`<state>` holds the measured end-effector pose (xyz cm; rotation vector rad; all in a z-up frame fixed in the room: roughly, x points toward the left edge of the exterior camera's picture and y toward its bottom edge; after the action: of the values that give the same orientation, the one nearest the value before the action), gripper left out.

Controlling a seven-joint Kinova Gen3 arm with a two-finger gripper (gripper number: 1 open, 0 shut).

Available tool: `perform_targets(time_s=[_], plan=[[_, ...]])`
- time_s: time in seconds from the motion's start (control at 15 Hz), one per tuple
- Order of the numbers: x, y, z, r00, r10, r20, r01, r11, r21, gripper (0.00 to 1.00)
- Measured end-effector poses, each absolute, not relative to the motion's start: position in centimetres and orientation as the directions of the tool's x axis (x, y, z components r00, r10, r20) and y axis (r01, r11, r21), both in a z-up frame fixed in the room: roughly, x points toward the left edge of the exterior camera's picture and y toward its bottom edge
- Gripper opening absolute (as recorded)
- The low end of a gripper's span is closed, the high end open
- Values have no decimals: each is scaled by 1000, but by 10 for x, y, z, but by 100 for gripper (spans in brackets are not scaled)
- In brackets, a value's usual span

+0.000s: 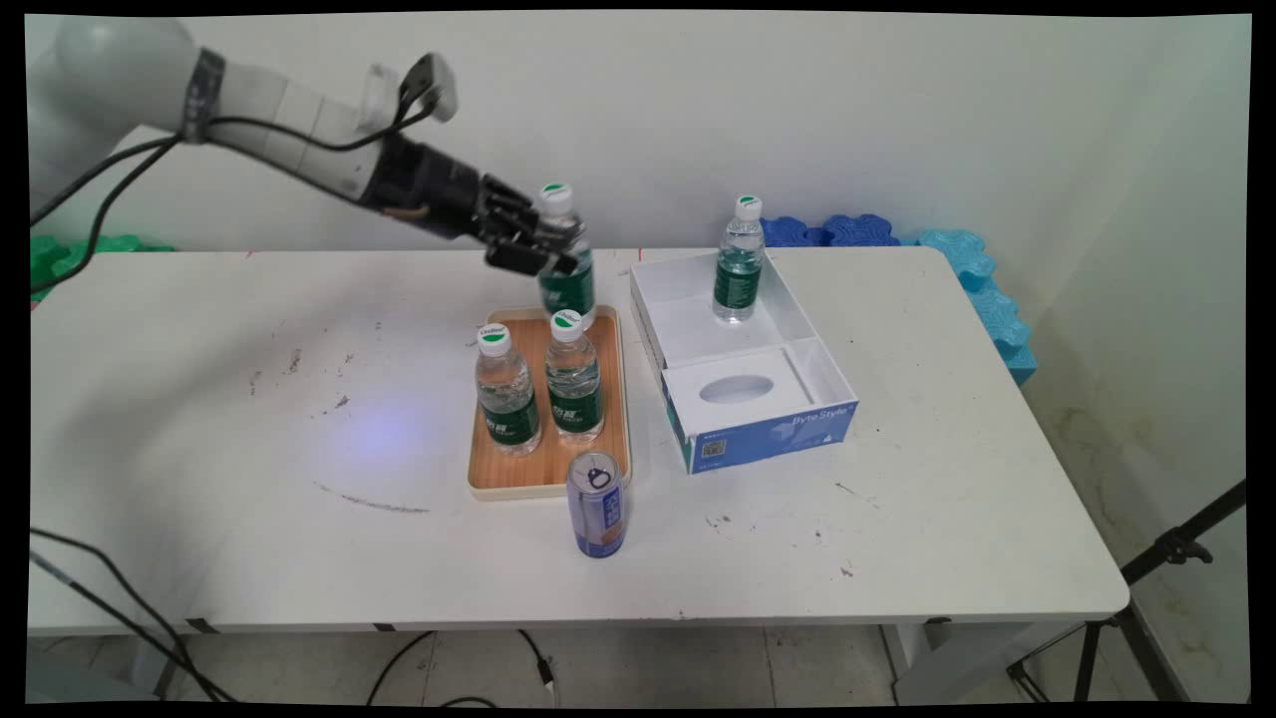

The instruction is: Place the picked object on the tray

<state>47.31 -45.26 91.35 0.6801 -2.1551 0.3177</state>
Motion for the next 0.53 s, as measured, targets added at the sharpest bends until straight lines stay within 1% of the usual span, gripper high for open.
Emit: perform_targets(time_s=[0.2, 0.53], plan=[[489, -442, 899, -501, -378, 778, -585, 811, 17, 0], [493, -441, 881, -495, -399, 772, -600, 799, 29, 0]])
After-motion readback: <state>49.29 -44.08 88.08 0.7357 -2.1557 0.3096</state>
